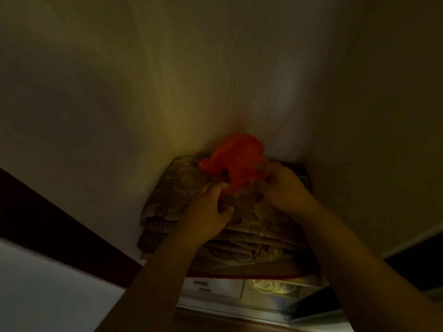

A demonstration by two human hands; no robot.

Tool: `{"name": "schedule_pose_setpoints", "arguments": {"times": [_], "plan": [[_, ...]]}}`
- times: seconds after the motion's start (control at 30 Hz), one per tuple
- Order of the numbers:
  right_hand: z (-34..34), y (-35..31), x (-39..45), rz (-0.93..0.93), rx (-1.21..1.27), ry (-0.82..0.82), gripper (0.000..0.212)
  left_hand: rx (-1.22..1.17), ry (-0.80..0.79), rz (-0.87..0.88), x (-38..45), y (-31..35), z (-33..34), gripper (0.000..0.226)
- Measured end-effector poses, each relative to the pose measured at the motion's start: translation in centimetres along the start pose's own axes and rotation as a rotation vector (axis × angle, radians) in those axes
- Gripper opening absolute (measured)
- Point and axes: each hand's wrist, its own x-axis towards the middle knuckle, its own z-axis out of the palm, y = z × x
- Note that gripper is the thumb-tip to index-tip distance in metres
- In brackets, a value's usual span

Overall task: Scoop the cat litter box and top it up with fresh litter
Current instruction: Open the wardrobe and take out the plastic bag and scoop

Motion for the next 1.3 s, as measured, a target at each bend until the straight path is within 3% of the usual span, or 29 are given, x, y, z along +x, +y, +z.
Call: {"name": "schedule_pose_setpoints", "arguments": {"times": [0.2, 0.43, 0.77, 0.9, 0.97, 1.07, 1.13, 1.23, 1.3], "plan": [[-0.7, -4.5, -2.3, -0.178, -0.128, -0.028, 0.041, -0.072, -0.07, -0.008, 0.0, 1.2, 0.2, 0.085], [-1.5, -8.3, -6.5, -0.265, -0.149, -0.001, 0.046, -0.436, 0.005, 0.064, -1.2, 3.5, -0.2, 0.111], [-0.7, -8.9, -11.5, -0.295, -0.139, 0.149, 0.044, -0.37, 0.108, 0.259, -3.4, 5.4, -3.7, 0.056], [1.0, -9.3, -12.3, -0.34, -0.125, 0.22, 0.049, -0.267, 0.061, 0.303, -4.2, 4.7, -4.3, 0.067], [1.7, -9.7, -12.7, -0.322, -0.155, 0.242, 0.055, -0.112, 0.017, 0.369, -4.6, 4.0, -4.1, 0.058], [2.3, -9.6, -12.9, -0.271, -0.15, 0.253, 0.046, -0.025, -0.114, 0.4, -5.5, 3.2, -3.9, 0.048], [2.3, -9.5, -13.0, -0.26, -0.228, 0.299, 0.046, -0.03, -0.071, 0.382, -5.9, 3.1, -4.4, 0.045], [2.4, -8.8, -13.7, -0.126, -0.287, 0.419, 0.078, -0.101, 0.108, 0.304, -5.4, 3.4, -6.6, 0.033], [3.0, -7.2, -14.1, 0.034, -0.188, 0.377, 0.118, -0.157, 0.151, 0.292, -4.9, 3.4, -7.9, 0.051]]}}
